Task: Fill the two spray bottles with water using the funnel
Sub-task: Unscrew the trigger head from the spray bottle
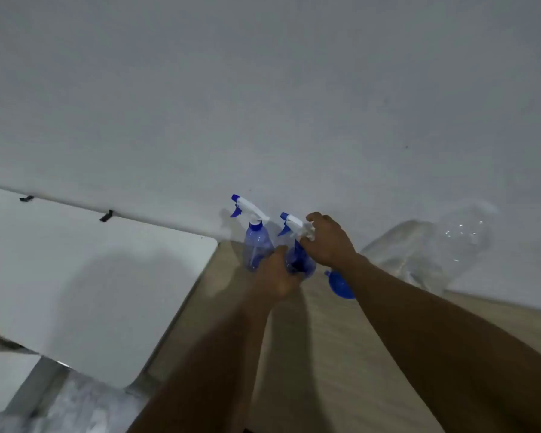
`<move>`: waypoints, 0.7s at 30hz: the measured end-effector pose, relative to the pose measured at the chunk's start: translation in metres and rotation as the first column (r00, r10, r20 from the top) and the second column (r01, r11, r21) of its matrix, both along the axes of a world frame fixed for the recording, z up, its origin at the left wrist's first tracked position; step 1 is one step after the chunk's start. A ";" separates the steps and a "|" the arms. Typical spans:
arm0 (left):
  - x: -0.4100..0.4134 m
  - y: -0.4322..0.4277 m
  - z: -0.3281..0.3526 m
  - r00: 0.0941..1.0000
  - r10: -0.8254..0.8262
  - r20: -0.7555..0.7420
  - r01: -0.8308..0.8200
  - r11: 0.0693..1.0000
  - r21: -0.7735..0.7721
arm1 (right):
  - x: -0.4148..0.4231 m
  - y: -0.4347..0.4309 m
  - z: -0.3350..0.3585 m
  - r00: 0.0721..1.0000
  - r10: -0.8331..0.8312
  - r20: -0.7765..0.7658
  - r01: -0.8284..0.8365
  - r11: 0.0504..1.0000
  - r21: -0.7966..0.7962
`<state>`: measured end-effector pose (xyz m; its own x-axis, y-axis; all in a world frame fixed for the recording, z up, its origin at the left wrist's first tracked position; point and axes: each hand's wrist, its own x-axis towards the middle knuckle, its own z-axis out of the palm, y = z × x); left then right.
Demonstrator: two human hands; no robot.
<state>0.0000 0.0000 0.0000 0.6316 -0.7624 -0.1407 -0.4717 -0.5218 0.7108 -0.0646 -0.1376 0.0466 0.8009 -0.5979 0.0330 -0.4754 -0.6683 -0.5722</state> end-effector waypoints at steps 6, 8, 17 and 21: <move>0.003 -0.030 -0.031 1.000 0.018 0.018 -0.019 0.998 0.054 | 0.014 -0.013 -0.033 0.999 0.034 -0.014 -0.034 0.999 -0.006; -0.004 -0.031 -0.030 0.992 0.114 0.052 -0.115 0.993 0.017 | 0.009 -0.013 -0.035 0.999 0.046 -0.001 -0.046 0.998 -0.042; -0.054 0.025 -0.010 0.984 0.117 0.137 -0.100 0.988 -0.121 | -0.064 0.033 0.004 0.985 0.168 0.026 -0.167 0.985 -0.041; -0.103 0.045 -0.019 0.993 0.113 -0.016 -0.114 0.987 -0.113 | -0.120 0.063 0.005 0.980 0.191 0.054 -0.187 0.980 -0.067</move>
<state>-0.1026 0.0455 -0.0190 0.7140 -0.6972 -0.0635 -0.4069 -0.4871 0.7728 -0.1846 -0.0745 0.0520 0.8946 -0.4313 0.1168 -0.3030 -0.7777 -0.5508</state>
